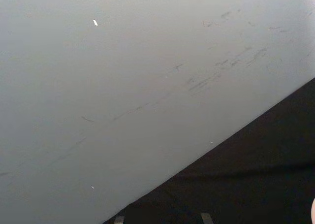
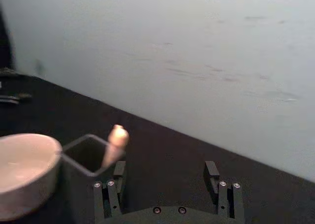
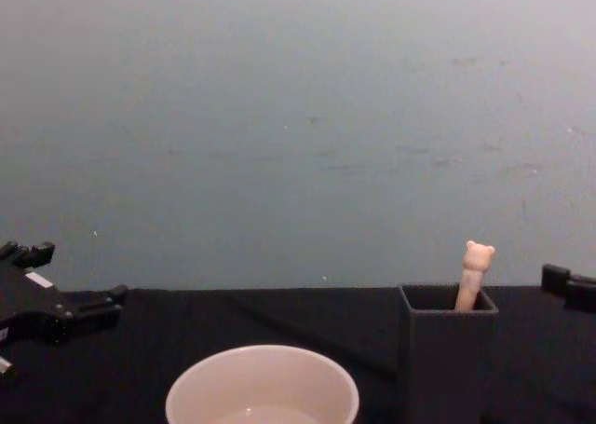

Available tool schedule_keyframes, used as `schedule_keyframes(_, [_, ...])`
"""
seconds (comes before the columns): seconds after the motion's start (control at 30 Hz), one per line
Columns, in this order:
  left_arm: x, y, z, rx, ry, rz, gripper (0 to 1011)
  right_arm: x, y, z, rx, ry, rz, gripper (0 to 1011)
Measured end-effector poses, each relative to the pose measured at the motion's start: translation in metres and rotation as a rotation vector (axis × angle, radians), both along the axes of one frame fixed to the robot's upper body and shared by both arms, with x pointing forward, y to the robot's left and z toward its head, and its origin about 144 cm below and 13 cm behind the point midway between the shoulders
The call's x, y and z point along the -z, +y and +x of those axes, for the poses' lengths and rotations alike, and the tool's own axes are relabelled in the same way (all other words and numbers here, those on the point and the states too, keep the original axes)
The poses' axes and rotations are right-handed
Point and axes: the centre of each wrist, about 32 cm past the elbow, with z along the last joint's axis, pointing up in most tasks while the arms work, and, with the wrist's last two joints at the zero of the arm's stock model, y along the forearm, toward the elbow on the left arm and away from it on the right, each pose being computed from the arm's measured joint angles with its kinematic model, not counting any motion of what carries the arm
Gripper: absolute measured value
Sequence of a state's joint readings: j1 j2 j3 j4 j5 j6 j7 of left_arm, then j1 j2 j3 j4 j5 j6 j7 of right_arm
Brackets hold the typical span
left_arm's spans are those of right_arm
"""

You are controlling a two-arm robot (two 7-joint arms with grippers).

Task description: Pick up the stirring spoon with one hand, stir inside the cup, then place it back in its original position.

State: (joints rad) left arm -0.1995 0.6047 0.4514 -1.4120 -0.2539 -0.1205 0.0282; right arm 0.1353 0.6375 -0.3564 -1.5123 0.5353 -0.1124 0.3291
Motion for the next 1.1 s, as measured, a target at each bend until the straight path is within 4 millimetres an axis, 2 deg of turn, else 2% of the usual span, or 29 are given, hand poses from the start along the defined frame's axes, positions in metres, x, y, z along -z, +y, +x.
schedule_keyframes(0.17, [0.0,0.0,0.0,0.0,0.0,0.0,1001,-0.002,-0.004,0.003,-0.1,0.051,0.075,1000])
schedule_keyframes(0.33, [0.0,0.0,0.0,0.0,0.0,0.0,1001,-0.001,-0.003,0.014,-0.181,0.085,0.114,1000])
schedule_keyframes(0.63, [0.0,0.0,0.0,0.0,0.0,0.0,1001,0.003,0.006,0.039,-0.245,0.094,0.107,1000])
schedule_keyframes(0.67, [0.0,0.0,0.0,0.0,0.0,0.0,1001,0.004,0.009,0.047,-0.258,0.096,0.105,1000])
schedule_keyframes(1.1, [0.0,0.0,0.0,0.0,0.0,0.0,1001,0.005,0.019,0.067,-0.297,0.099,0.114,1000])
